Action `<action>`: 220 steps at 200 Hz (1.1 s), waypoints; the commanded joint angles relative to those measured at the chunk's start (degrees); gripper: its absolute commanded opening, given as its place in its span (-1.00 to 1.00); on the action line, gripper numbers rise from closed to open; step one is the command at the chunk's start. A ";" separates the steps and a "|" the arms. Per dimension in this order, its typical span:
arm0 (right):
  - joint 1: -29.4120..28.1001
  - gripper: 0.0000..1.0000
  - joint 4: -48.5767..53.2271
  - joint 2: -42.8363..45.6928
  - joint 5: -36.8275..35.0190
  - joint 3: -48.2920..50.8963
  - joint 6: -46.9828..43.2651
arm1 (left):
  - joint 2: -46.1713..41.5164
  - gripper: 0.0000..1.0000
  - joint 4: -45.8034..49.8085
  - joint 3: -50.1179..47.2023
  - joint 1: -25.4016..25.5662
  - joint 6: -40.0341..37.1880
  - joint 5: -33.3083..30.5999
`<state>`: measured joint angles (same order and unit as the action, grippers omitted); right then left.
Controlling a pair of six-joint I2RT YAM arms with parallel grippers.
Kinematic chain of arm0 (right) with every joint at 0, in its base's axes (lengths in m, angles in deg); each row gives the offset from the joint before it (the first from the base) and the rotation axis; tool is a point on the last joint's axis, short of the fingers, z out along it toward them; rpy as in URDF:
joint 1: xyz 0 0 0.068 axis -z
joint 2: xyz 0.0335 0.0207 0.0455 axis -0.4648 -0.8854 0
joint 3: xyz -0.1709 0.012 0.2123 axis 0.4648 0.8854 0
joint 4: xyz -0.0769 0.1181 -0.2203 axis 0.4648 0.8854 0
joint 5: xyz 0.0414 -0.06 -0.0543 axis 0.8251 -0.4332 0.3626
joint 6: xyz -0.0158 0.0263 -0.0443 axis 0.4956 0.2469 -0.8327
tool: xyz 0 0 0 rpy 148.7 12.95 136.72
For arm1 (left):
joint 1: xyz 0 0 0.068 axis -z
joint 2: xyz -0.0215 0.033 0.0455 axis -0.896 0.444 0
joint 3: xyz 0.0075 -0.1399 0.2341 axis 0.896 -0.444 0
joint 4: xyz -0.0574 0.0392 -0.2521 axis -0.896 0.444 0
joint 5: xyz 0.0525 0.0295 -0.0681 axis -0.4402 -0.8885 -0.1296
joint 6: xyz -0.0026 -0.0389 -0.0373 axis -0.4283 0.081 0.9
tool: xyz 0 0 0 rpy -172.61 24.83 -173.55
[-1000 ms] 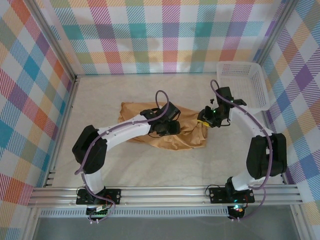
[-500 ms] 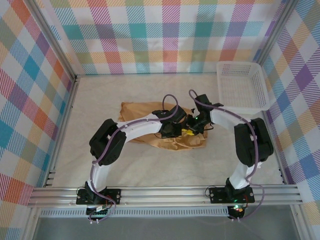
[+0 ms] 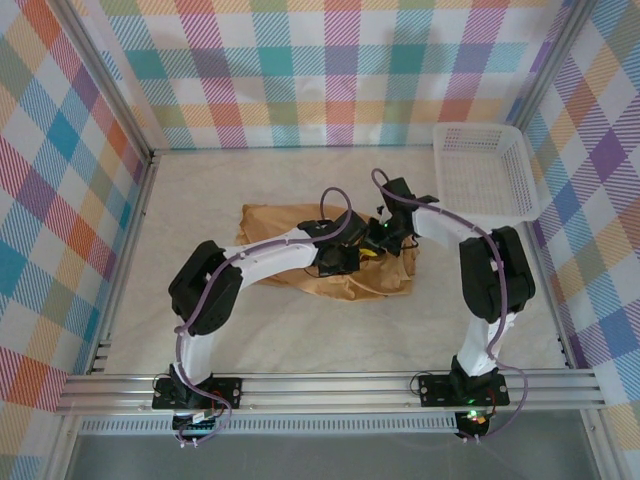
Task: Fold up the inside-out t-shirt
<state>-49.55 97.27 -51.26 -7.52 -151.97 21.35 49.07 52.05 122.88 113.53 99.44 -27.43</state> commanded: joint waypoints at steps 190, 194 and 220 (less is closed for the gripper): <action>8.66 -1.00 10.89 1.11 -2.60 -14.53 -8.79 | -17.50 -1.00 -4.67 -17.16 -7.87 -1.68 -1.92; 7.96 -1.00 10.57 0.88 -2.01 -14.23 -8.52 | -17.08 -1.00 -5.48 -17.24 -7.67 -1.37 -1.39; 4.02 -0.74 8.05 0.39 0.75 -11.43 -6.25 | -13.68 -1.00 -9.78 -17.05 -7.20 1.04 2.20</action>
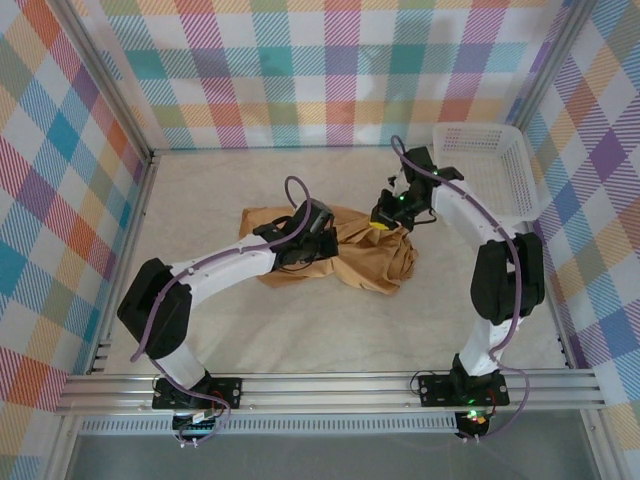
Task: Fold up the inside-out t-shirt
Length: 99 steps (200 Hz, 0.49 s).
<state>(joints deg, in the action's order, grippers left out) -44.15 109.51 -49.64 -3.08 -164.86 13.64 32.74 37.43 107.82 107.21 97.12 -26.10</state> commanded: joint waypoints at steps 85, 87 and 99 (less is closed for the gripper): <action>-9.78 -0.96 -17.18 2.97 0.50 12.21 13.60 | 4.36 -1.00 2.71 -2.02 -0.68 5.36 1.94; -9.85 -0.96 -17.19 2.80 0.49 12.19 13.66 | 4.29 -1.00 2.69 -2.02 -0.68 5.37 1.90; -11.06 -1.00 -17.20 0.99 0.57 11.53 14.05 | 4.12 -1.00 2.92 -1.89 -0.70 5.40 1.85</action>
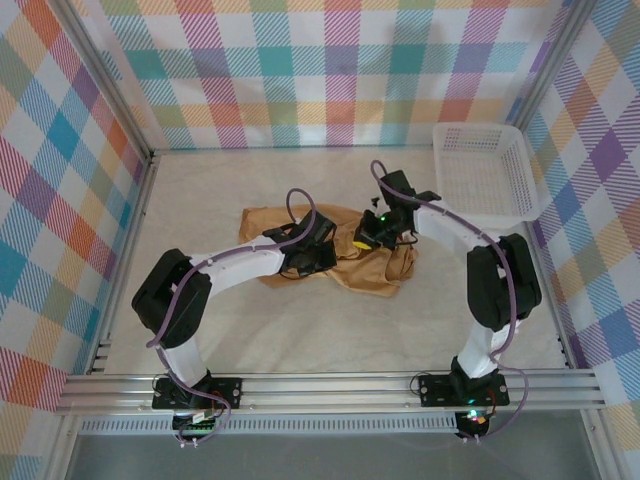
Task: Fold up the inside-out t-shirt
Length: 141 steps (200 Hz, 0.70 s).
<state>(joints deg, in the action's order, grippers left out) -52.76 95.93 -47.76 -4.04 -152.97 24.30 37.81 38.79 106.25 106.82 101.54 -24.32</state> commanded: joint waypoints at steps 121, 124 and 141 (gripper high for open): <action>-6.69 -0.96 -4.75 1.71 -5.20 6.85 1.00 | -2.32 -1.00 4.13 -0.09 -0.65 0.10 -1.17; -6.72 -0.96 -4.87 1.46 -5.10 6.87 1.02 | -2.36 -1.00 4.14 -0.09 -0.64 0.10 -1.13; -6.76 -0.95 -6.14 0.34 -4.50 6.67 1.52 | -2.47 -1.00 4.18 -0.18 -0.65 0.18 -0.98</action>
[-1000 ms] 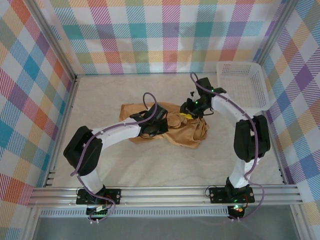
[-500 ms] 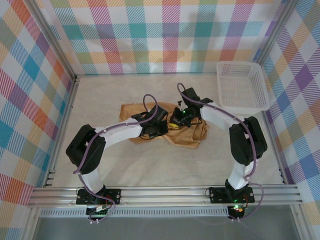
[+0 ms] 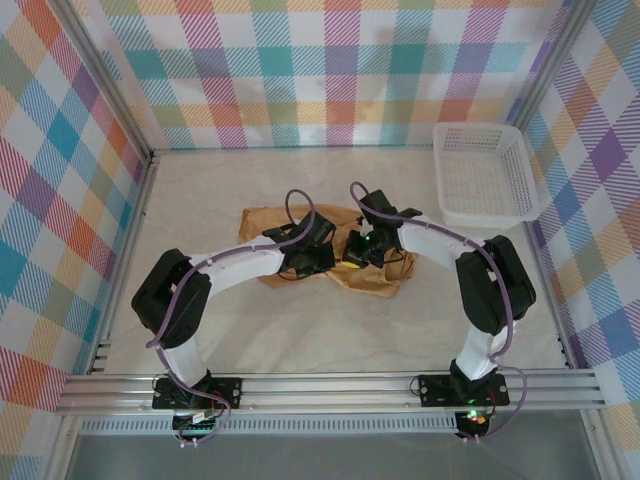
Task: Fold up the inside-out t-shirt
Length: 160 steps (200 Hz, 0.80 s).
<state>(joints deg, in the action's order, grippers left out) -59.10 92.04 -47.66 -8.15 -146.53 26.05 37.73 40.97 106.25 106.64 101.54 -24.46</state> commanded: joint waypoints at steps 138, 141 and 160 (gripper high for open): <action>-1.30 -0.52 -8.84 -12.06 3.67 -8.74 5.08 | -3.05 -1.00 1.25 -0.87 -0.46 0.46 0.42; -1.30 -0.62 -9.07 -12.33 3.81 -8.72 5.34 | -3.06 -1.00 1.29 -0.87 -0.46 0.44 0.43; -1.30 -1.00 -8.31 -12.52 4.68 -9.15 5.16 | -3.88 -0.89 1.86 -1.18 -1.37 0.70 0.43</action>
<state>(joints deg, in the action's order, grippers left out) -60.04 85.01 -59.06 -5.62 -153.98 30.23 36.02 41.43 106.03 106.56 101.56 -24.39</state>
